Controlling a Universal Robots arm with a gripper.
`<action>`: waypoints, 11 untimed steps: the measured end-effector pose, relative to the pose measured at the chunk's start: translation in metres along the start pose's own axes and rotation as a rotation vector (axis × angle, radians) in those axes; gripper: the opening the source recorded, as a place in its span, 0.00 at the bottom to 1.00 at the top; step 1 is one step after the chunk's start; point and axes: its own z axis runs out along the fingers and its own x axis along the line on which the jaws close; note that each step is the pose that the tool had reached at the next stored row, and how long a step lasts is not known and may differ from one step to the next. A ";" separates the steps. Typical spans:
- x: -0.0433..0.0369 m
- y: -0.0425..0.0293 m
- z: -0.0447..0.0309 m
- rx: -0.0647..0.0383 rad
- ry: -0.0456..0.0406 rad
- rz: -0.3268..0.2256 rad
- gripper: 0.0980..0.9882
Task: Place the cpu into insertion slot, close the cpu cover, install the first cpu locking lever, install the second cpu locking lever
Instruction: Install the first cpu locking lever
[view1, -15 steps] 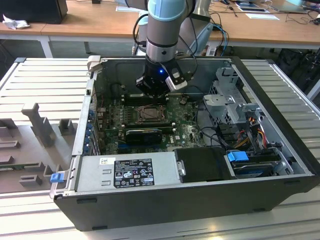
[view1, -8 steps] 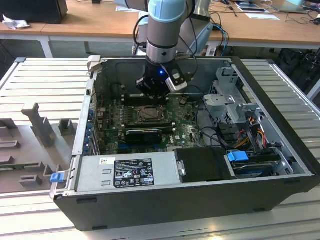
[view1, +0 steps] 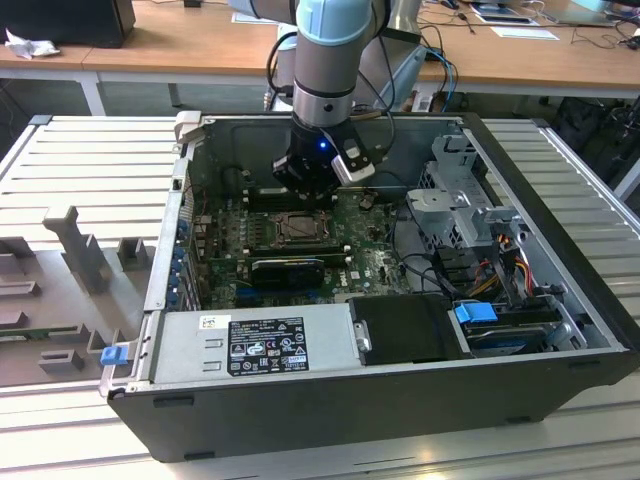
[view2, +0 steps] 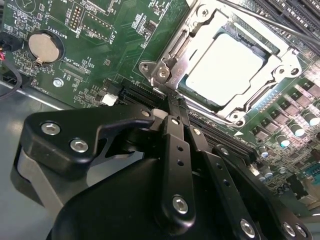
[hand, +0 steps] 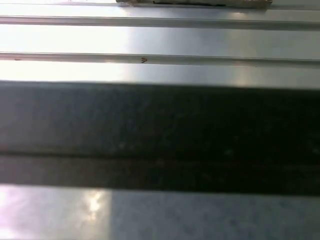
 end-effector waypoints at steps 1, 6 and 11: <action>0.0000 -0.0001 0.0002 0.001 0.0001 0.000 0.01; -0.0001 -0.0003 0.0030 0.003 0.0001 0.000 0.01; -0.0005 -0.0005 0.0042 -0.003 -0.0001 0.000 0.01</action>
